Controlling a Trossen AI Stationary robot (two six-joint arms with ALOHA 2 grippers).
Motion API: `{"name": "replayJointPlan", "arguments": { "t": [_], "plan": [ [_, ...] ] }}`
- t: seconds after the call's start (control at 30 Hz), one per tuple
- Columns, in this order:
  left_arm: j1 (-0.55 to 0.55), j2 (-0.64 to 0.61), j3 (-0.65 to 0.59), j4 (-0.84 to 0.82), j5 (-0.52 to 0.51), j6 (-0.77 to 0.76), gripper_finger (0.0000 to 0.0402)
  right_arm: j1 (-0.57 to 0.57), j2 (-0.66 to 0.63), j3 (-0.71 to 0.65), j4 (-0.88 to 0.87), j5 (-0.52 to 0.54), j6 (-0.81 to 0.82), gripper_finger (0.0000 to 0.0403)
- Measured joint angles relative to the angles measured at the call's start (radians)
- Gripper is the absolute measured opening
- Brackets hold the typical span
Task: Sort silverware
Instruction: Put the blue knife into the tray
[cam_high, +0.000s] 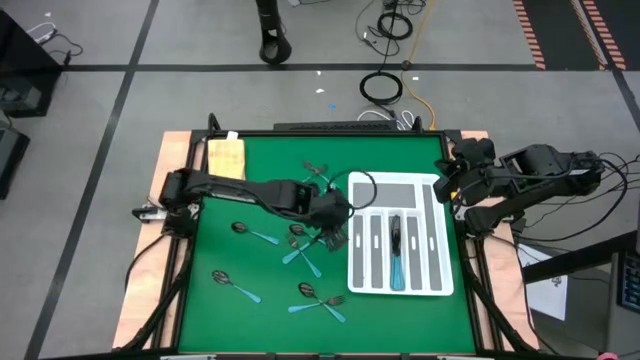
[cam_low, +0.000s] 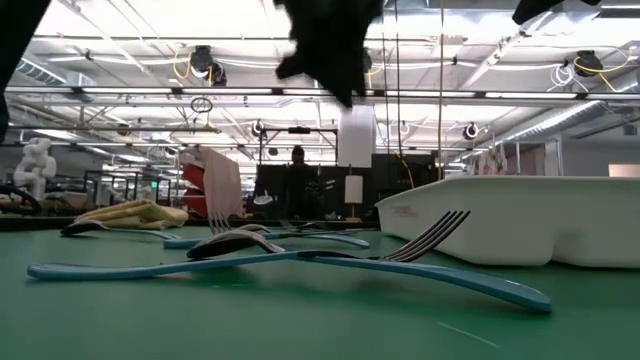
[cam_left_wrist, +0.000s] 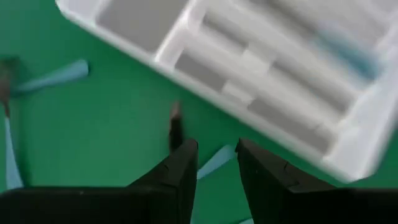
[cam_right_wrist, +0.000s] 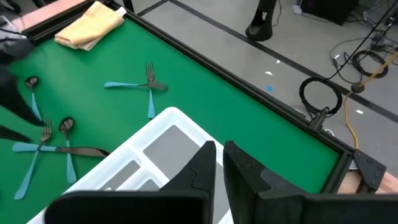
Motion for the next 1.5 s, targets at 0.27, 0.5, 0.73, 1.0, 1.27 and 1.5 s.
{"name": "replayJointPlan", "arguments": {
  "t": [0.27,0.5,0.73,1.0,1.27,1.5],
  "plan": [
    [0.043,0.037,-0.125,-0.050,0.060,0.146,0.0121,0.000,0.003,0.000,-0.002,-0.002,-0.008,0.0042],
    [0.088,0.039,-0.188,0.057,0.135,0.179,0.0160,0.000,0.004,0.000,-0.006,-0.002,-0.008,0.0100],
    [0.079,0.048,-0.186,0.096,0.119,0.178,0.0211,0.000,0.004,0.000,-0.008,-0.002,-0.008,0.0126],
    [0.063,0.107,-0.186,0.120,0.099,0.174,0.0220,0.000,0.004,0.000,-0.015,-0.002,-0.008,0.0124],
    [0.060,0.152,-0.186,0.137,0.103,0.173,0.0220,0.000,0.005,0.000,-0.016,0.001,-0.008,0.0124],
    [0.060,0.183,-0.186,0.164,0.130,0.173,0.0220,0.000,0.004,0.000,-0.016,0.001,-0.008,0.0123]
  ]
}}
